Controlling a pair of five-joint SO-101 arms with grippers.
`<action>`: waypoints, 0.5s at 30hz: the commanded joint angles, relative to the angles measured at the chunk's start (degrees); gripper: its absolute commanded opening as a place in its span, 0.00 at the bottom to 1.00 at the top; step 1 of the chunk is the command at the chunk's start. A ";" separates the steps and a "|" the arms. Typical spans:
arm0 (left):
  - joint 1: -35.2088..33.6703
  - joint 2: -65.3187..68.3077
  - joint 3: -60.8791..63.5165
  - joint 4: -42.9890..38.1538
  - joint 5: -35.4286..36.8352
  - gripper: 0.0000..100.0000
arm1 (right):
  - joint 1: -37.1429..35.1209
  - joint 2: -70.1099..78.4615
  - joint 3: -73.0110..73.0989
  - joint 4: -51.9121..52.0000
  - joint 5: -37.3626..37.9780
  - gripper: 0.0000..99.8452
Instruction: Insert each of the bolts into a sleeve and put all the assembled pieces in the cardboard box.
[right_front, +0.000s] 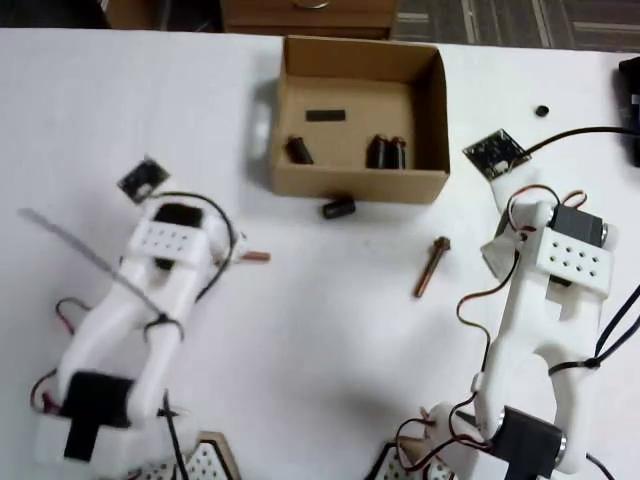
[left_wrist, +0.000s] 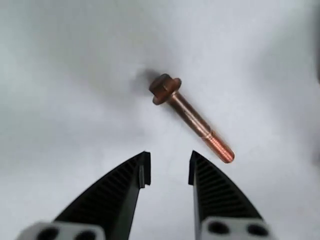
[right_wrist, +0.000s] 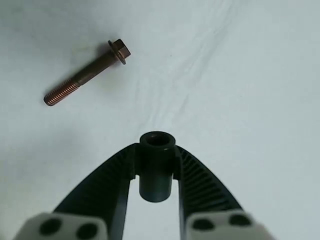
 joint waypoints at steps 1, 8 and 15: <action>2.37 2.81 -5.76 2.02 3.25 0.16 | -0.48 -2.68 -0.62 -0.66 0.44 0.02; 1.93 3.43 -8.75 2.37 4.04 0.20 | -0.04 -2.42 -0.26 -0.40 0.44 0.02; -2.29 3.69 -8.66 -0.09 6.95 0.14 | -0.48 -2.42 -0.26 -0.66 0.44 0.02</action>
